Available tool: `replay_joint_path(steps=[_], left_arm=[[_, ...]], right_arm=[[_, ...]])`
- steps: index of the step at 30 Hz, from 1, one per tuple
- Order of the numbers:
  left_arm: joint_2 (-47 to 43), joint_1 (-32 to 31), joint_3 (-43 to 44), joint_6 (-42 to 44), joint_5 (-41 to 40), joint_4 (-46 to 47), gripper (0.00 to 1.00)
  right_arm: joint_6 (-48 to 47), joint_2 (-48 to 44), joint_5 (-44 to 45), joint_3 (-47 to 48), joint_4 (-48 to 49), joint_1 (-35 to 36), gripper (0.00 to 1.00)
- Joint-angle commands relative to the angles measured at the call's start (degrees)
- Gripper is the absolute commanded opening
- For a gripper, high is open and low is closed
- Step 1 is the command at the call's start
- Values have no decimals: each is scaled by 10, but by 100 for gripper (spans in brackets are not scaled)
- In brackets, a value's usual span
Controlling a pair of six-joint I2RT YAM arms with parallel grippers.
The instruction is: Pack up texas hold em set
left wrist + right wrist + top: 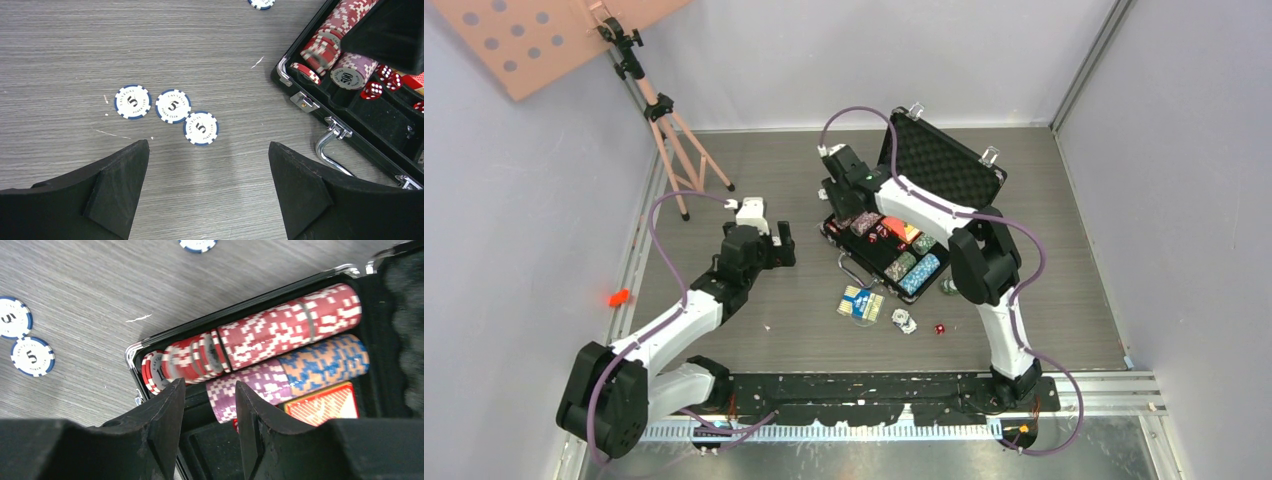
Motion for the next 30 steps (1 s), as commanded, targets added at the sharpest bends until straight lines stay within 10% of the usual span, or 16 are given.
replay_joint_path(steps=[1,14,24,30], left_arm=[[-12,3,-2,10,7,36,93],[-9,3,-4,6,5,39,93],[-11,23,-6,-25,-33,24,92],[-13,25,-8,-25,-30,24,92]], right_arm=[[11,-62,23,2,-4,-5,48],[-15,-50,-51,10,-9,20,47],[-4,-10,-95,33,-8,42,4],[5,19,-86,56,-12,45,0]])
